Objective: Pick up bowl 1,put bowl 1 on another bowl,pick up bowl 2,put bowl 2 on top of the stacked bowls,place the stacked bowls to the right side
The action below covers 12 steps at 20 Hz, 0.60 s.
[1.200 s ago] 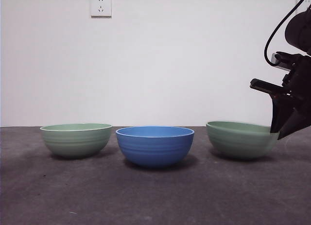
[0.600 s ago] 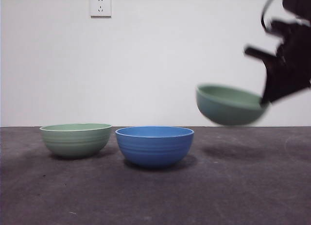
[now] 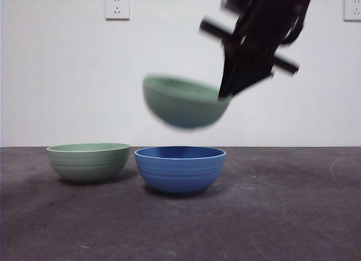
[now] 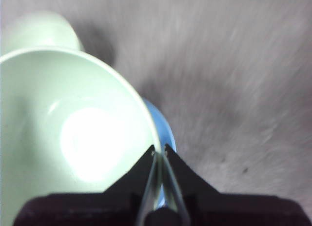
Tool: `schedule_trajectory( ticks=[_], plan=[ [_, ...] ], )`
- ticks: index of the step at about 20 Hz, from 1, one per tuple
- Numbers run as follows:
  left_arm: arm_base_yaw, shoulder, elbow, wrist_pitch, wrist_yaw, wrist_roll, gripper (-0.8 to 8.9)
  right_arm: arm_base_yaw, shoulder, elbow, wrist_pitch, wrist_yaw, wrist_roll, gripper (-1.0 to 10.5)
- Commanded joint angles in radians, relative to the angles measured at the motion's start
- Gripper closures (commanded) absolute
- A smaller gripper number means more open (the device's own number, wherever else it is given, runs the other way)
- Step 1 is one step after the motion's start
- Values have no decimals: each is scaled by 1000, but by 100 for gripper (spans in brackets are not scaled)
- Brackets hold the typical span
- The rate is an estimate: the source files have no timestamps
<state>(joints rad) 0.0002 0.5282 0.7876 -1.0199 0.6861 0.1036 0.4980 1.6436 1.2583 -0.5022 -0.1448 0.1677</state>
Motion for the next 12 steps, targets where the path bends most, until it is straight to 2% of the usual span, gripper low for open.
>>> schedule_trajectory(
  ticks=[1,5,9,11,12],
  plan=[
    [-14,0,3,0,-12,5,99,29,69,-5,32,34,0,960],
    [-32,0,3,0,-15,5,99,48,163,-5,40,51,0,959],
    [-40,0,3,-4,-34,5,99,48,175,-5,36,48,0,959],
    [-40,0,3,-3,-56,5,99,48,170,-4,16,40,0,912],
    [-40,3,3,-2,-82,5,99,48,167,-4,0,40,0,843]
  ],
)
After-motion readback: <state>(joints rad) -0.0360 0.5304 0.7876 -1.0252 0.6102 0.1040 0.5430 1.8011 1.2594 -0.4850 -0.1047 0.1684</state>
